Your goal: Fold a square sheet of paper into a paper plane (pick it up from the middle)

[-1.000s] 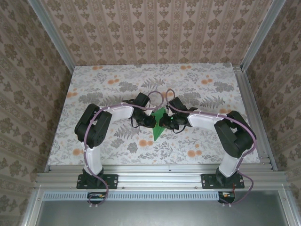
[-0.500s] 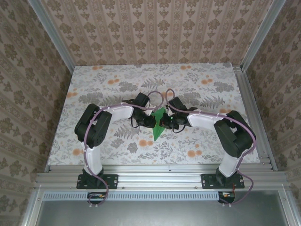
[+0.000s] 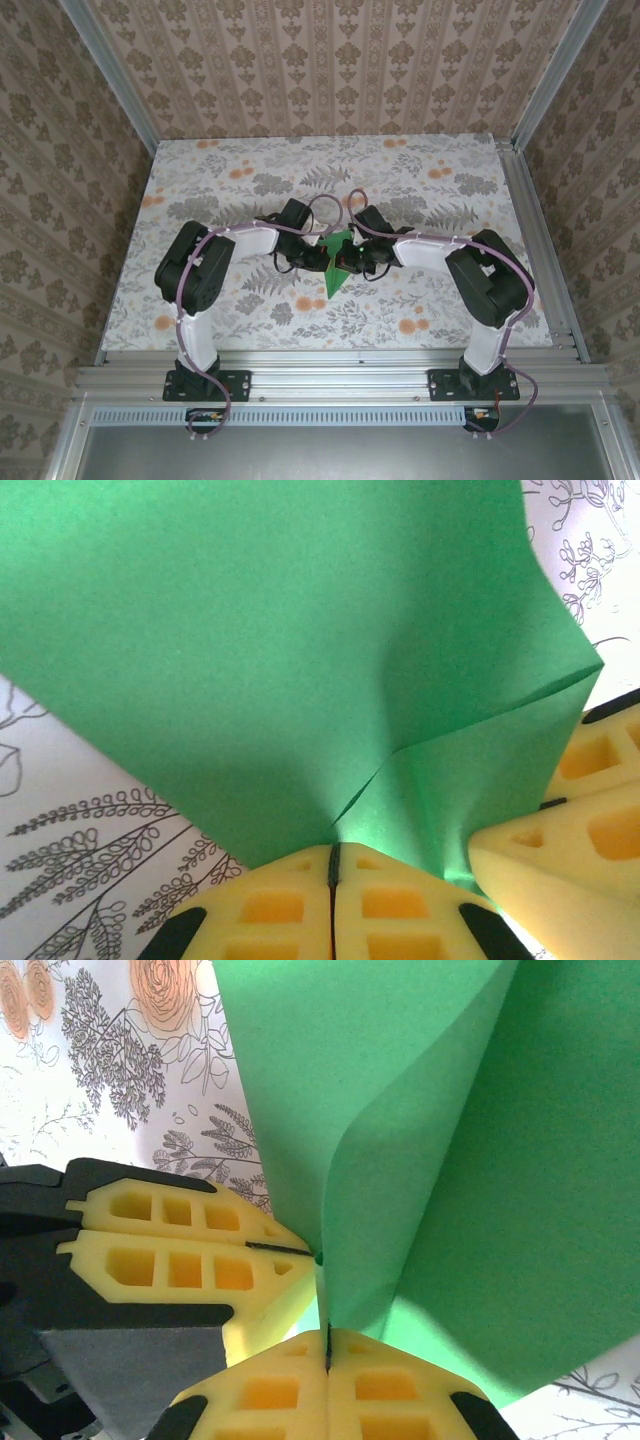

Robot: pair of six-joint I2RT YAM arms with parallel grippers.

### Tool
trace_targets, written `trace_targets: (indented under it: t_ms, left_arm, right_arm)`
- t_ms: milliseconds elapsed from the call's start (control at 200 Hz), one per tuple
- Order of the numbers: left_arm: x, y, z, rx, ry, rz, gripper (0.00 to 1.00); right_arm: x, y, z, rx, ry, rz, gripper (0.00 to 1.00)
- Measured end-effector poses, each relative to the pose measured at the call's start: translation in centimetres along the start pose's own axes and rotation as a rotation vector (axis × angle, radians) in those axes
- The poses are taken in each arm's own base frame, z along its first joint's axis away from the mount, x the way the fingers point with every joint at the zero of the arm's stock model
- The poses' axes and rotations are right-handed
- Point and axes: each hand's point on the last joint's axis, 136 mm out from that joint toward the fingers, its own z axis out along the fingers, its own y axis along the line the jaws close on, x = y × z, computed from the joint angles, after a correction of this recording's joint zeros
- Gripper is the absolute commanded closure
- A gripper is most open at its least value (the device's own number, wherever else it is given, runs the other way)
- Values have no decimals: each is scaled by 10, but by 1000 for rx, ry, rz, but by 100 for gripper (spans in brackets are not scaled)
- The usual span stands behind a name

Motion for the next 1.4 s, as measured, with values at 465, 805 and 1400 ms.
trace_targets:
  t_ms: [465,805,1400]
  left_arm:
    - [0,0,-2,44,-33,-14,95]
    - [-1,1,-3,61,-42,-29,95]
    - [2,2,-6,110,-51,-93,100]
  right_arm:
    - [-4,5,13,-30,18,12,93]
    - [1,1,12,-10,41,-5,93]
    - [10,2,9,22,78,-54,93]
